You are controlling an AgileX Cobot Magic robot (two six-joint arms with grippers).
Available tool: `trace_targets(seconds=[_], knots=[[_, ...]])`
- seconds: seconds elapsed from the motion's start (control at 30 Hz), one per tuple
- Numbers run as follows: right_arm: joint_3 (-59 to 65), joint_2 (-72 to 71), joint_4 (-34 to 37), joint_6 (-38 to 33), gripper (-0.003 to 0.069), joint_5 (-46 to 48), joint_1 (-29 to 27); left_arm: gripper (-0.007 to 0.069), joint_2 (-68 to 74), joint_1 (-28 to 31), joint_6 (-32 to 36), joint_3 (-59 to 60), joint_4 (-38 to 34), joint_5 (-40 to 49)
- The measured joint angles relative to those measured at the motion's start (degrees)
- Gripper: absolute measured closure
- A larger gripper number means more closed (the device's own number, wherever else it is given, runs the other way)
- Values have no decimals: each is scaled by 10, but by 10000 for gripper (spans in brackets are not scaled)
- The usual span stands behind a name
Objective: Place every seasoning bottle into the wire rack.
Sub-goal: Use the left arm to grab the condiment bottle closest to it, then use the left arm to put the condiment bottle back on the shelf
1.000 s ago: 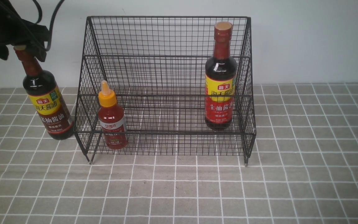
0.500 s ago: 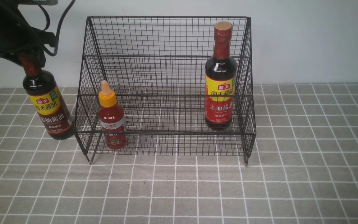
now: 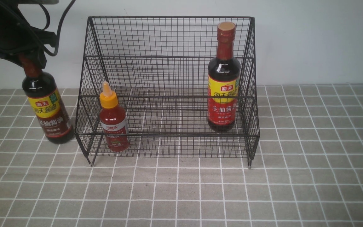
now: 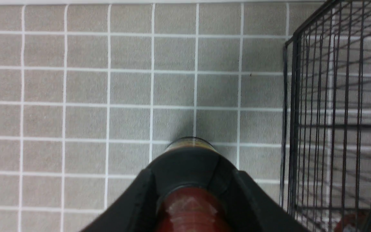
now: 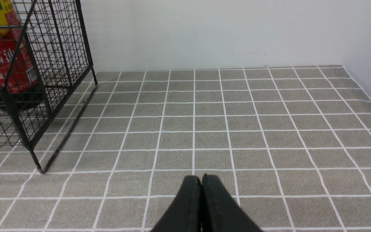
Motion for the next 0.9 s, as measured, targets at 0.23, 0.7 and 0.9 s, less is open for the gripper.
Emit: trace_targets(seconds=[0.23, 0.7, 0.9], knots=[[0, 0, 0, 0, 673, 0, 0, 362, -46, 0, 0, -64, 0, 25], [0, 0, 0, 0, 673, 0, 0, 362, -86, -86, -3, -217, -9, 43], [0, 0, 0, 2, 673, 0, 0, 362, -87, -122, -3, -231, -8, 43]])
